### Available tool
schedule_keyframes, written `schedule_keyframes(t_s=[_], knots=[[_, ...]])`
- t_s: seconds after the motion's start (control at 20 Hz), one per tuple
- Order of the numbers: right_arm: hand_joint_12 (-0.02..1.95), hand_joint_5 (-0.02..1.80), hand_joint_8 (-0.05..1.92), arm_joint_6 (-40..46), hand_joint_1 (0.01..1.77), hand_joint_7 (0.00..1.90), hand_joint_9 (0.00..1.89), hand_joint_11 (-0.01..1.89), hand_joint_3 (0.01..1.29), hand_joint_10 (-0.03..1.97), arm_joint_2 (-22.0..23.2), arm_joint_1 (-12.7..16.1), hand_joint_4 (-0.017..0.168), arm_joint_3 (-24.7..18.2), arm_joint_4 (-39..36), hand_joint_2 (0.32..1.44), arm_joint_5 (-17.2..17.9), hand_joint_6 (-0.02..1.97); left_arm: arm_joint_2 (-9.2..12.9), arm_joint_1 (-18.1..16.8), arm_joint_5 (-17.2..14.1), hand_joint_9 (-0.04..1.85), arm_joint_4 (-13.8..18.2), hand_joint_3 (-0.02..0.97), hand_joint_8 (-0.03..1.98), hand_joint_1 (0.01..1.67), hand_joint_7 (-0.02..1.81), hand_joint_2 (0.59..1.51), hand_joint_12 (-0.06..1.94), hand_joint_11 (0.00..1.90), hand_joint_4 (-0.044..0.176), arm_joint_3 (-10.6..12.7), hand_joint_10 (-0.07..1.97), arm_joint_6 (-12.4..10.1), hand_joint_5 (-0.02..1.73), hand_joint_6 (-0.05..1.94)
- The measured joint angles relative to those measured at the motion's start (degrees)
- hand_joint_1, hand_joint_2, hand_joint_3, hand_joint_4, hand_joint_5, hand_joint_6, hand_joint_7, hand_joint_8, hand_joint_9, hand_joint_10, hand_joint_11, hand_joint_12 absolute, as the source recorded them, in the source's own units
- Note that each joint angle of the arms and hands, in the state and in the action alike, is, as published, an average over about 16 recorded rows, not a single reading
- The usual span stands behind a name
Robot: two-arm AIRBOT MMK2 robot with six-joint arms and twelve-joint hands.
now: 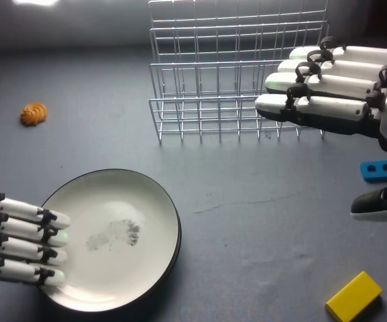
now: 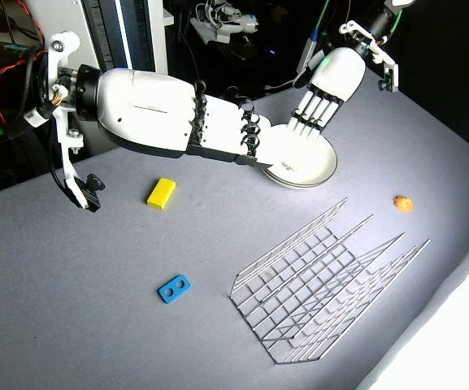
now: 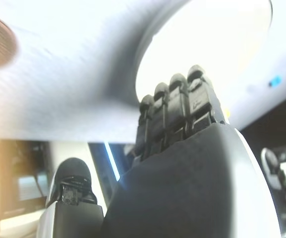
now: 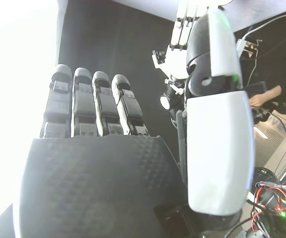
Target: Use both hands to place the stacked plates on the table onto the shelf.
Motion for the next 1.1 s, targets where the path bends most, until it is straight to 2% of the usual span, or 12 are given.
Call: schedule_keyframes(t_s=[0.25, 0.45, 0.8, 1.1], knots=[[0.01, 0.09, 0.01, 0.0, 1.02, 0.01, 0.02, 0.02, 0.01, 0.0, -0.2, 0.0, 0.004, 0.0, -0.6, 0.95, -0.5, 0.02, -0.5, 1.6, 3.7, 0.07, -1.6, 0.01, 0.0, 0.02, 0.12, 1.187, 0.01, 0.03, -0.004, 0.0, 0.01, -0.8, 0.11, 0.0], [0.01, 0.09, 0.01, 0.0, 1.0, 0.01, 0.02, 0.02, 0.01, 0.0, -0.4, 0.0, 0.004, 0.0, -1.1, 0.96, -0.9, 0.02, -1.0, 2.8, 5.3, 0.07, -3.1, 0.01, 0.0, 0.02, 0.11, 1.186, 0.02, 0.04, -0.007, 0.0, 0.01, -1.3, 0.1, -0.01], [0.01, 0.08, 0.01, 0.0, 0.99, 0.02, 0.02, 0.02, 0.01, 0.0, -0.7, 0.0, 0.005, 0.0, -1.7, 0.97, -1.7, 0.02, -1.5, 4.6, 5.0, 0.09, -4.1, 0.011, 0.0, 0.02, 0.11, 1.188, 0.04, 0.05, -0.012, -0.3, 0.01, -1.4, 0.09, -0.02], [0.15, 0.08, 0.01, 0.0, 1.0, 0.02, 0.02, 0.02, 0.01, 0.0, -0.9, 0.0, 0.005, 0.0, -2.0, 0.98, -2.0, 0.02, -1.9, 5.0, 4.8, 0.09, -4.3, 0.011, 0.0, 0.02, 0.12, 1.189, 0.06, 0.04, -0.012, -1.6, 0.01, -1.7, 0.1, -0.02]])
